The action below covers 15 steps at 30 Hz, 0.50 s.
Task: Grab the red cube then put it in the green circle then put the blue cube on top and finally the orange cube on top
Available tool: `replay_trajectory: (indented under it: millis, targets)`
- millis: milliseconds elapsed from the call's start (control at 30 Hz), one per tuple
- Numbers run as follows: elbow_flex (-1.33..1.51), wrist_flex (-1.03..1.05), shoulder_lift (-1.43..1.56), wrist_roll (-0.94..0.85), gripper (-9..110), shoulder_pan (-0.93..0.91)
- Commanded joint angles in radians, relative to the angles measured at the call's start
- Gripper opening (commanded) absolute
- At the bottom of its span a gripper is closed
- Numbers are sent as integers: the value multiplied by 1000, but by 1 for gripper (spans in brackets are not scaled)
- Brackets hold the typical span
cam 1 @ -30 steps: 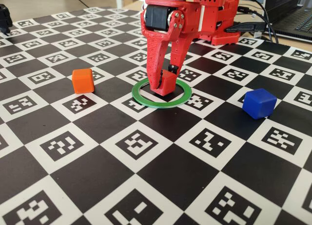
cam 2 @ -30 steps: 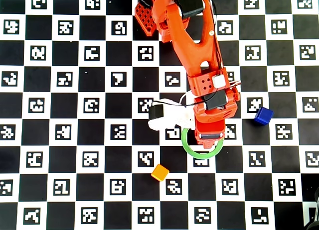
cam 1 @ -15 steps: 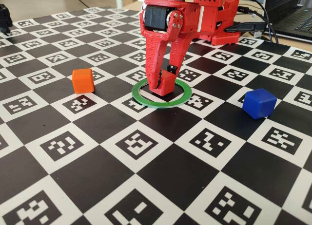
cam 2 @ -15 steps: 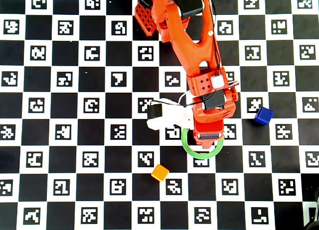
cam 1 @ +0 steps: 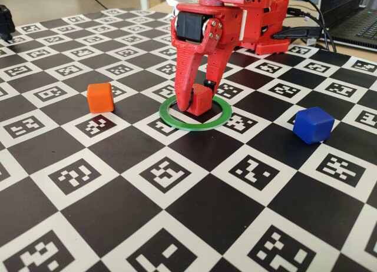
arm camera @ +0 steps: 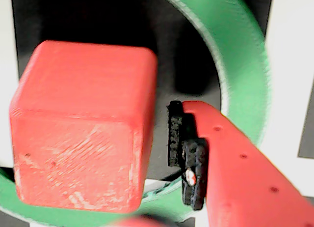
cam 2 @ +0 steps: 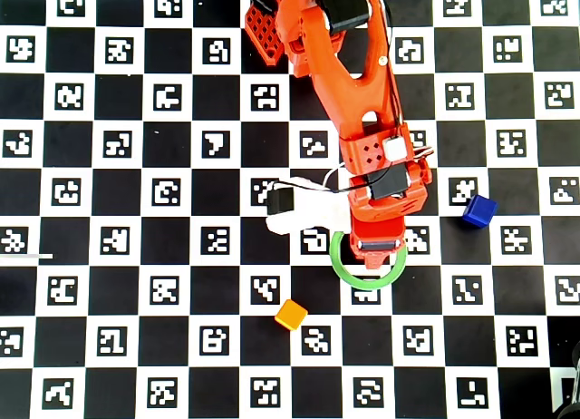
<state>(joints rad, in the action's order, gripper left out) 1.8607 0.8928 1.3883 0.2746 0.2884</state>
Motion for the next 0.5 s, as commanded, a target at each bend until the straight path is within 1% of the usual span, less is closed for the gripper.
replay_trajectory:
  millis: [0,133,467]
  targets:
    - [-6,-12,58,9,34,-9]
    - [-3,-12,72,25,39,-12]
    - [-14,32,124,51,47,-35]
